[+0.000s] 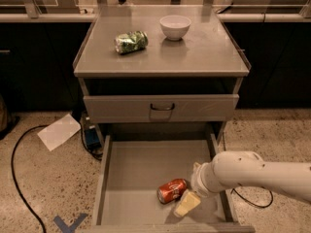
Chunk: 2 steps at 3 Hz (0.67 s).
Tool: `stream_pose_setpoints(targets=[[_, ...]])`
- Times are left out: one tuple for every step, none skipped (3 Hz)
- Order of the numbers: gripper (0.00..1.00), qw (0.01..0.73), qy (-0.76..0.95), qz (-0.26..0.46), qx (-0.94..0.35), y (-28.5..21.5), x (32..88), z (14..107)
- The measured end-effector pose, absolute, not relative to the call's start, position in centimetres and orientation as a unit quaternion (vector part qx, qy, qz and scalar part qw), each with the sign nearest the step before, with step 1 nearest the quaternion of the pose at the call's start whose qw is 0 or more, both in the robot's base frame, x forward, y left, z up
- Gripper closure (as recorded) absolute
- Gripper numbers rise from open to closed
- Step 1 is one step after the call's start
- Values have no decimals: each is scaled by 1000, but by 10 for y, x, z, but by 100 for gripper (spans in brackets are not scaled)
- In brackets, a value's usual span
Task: Pick coke can from middle drawer and place on counter
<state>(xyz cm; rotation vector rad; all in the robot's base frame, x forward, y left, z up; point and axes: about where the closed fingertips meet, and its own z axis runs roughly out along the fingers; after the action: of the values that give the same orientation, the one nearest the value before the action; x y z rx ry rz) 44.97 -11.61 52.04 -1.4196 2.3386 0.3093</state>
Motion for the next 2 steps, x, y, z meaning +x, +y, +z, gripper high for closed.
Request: stream_pose_setpoints(targets=[[0, 201, 844, 148, -474, -112, 452, 489], [0, 221, 840, 208, -450, -108, 451, 455]])
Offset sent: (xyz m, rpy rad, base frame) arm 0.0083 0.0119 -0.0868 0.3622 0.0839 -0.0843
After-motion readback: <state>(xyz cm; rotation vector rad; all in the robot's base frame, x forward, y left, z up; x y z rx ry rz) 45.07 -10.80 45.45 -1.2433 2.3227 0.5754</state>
